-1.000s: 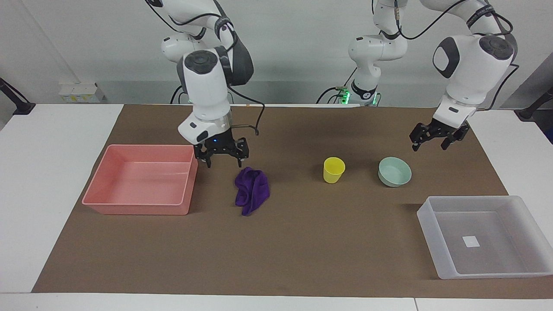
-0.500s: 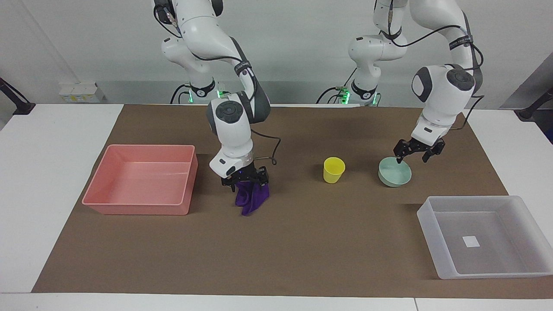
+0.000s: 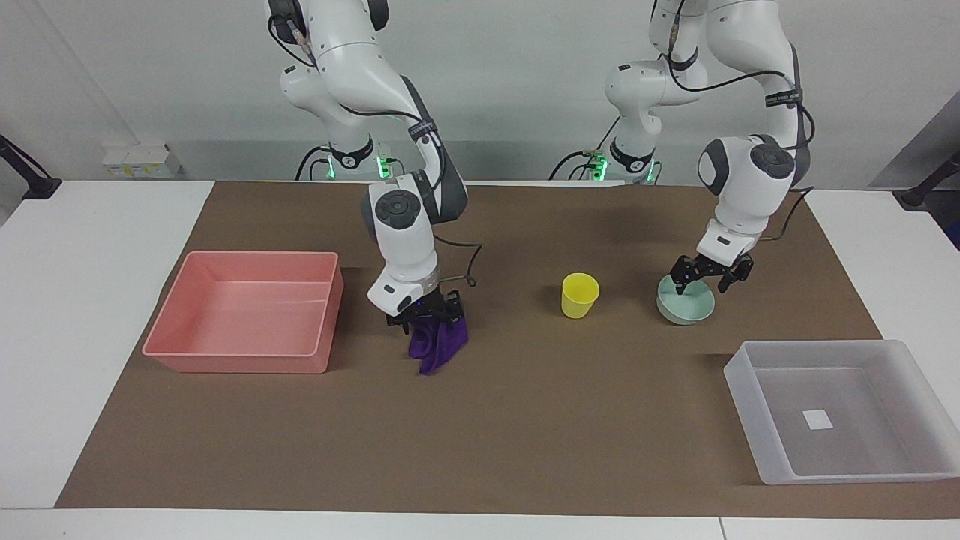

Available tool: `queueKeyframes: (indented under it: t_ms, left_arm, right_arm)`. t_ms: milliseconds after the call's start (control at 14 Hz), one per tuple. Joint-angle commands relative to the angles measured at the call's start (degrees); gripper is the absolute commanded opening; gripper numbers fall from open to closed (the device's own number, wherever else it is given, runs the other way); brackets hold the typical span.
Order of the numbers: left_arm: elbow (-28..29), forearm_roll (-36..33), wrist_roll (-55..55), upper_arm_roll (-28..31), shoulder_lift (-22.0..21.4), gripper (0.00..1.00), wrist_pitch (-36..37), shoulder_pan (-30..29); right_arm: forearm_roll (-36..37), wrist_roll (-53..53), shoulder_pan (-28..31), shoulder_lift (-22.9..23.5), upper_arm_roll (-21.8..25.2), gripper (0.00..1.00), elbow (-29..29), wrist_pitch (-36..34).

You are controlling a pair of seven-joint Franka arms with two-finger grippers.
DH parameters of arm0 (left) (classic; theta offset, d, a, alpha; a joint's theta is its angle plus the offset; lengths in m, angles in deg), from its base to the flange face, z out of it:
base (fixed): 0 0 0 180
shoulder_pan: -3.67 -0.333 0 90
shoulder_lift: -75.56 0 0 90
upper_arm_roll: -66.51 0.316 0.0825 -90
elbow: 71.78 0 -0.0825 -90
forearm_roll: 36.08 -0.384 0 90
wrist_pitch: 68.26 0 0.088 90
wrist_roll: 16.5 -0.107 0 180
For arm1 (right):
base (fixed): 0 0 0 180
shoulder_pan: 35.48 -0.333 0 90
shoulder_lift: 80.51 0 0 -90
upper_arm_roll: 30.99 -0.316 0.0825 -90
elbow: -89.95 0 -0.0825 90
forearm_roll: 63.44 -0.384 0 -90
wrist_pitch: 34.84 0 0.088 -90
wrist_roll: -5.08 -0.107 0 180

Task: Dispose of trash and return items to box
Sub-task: 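Grasp the purple cloth with the right gripper while the left gripper grasps the bowl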

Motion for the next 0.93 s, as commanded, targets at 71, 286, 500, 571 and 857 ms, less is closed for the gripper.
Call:
queueKeyframes:
  t_ms: [71, 286, 500, 571, 857]
  left_arm:
    - [0.1, -0.7, -0.4, -0.3, -0.4, 0.00, -0.5, -0.9]
    - [-4.0, -0.7, -1.6, -0.2, -1.2, 0.00, 5.1, -1.0]
    - [-10.4, -0.6, -2.7, -0.2, -3.3, 0.00, 14.0, -1.1]
    - [-12.9, -0.6, -3.3, -0.2, -3.5, 0.00, 16.7, -2.0]
    - [-22.6, -0.6, -5.3, -0.2, -0.2, 0.00, 20.8, -4.7]
  right_arm:
    - [-2.0, -0.5, 0.3, -2.5, -0.1, 0.00, -1.1, -2.9]
    - [-2.0, -1.4, 0.5, -4.2, 0.2, 0.00, -1.1, -4.8]
    - [-1.9, -3.8, 1.2, -8.7, 0.6, 0.00, -0.4, -8.5]
    - [-1.2, -4.7, 1.6, -10.0, 0.6, 0.00, 0.1, -9.7]
    - [-0.7, -5.1, 5.1, -15.9, 0.7, 0.00, 1.5, -15.2]
